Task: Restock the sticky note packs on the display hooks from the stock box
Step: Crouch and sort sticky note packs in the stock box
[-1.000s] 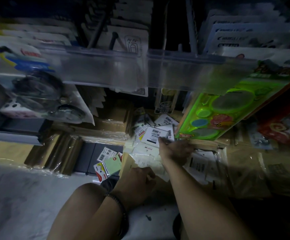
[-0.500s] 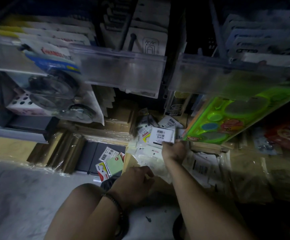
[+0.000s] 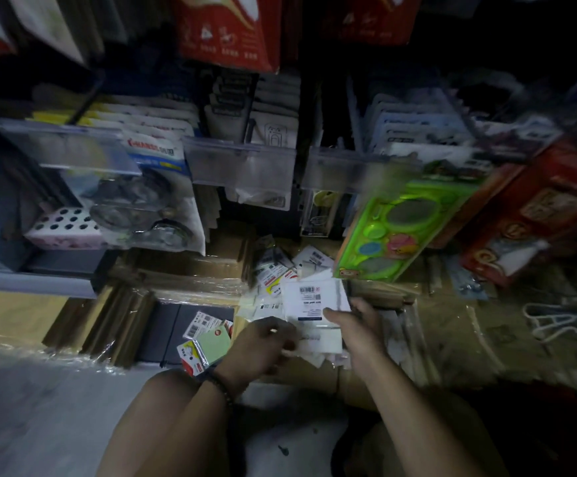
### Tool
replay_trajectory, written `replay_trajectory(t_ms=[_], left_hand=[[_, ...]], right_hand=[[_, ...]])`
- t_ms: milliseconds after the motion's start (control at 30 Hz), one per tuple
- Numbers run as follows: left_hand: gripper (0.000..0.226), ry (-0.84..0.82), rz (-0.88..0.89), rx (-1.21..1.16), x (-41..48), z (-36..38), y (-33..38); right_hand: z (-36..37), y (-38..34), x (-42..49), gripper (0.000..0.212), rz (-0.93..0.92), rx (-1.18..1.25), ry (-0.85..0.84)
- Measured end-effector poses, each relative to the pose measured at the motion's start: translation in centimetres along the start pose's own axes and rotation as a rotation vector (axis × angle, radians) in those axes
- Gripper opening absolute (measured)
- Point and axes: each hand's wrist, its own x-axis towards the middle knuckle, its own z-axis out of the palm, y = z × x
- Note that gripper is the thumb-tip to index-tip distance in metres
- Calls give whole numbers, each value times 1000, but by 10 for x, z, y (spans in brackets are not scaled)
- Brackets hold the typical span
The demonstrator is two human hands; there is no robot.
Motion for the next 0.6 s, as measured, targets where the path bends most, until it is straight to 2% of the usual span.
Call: replay_trajectory(t_ms=[133,200,267,333,400,500,600], left_hand=[[66,-151,-205,-456,-23,11,17],[91,-248,-267,-585,-34,15,20],[104,-309,-280,-673,-45,15,22],[91,-309,-240,-716,-58,15,24],[61,-288,-173,-703,-68,18,25],[63,-261,-35,-691,-79,19,20],[61,-280,68,-618,-99,19,20]], right_hand=[[-22,5,-67,27,-176,19,19],[-33,11,-87,26,-324,-89,-34],[-43,11,-96,32,-443,-193,-112],[-50,6,-104,34,-558,-278,-145],[-57,4,-116,35,-644,-361,-141],[-69,6,-136,43,-669,-405,-126],[-81,4,-154,32,-598,-286,-105]])
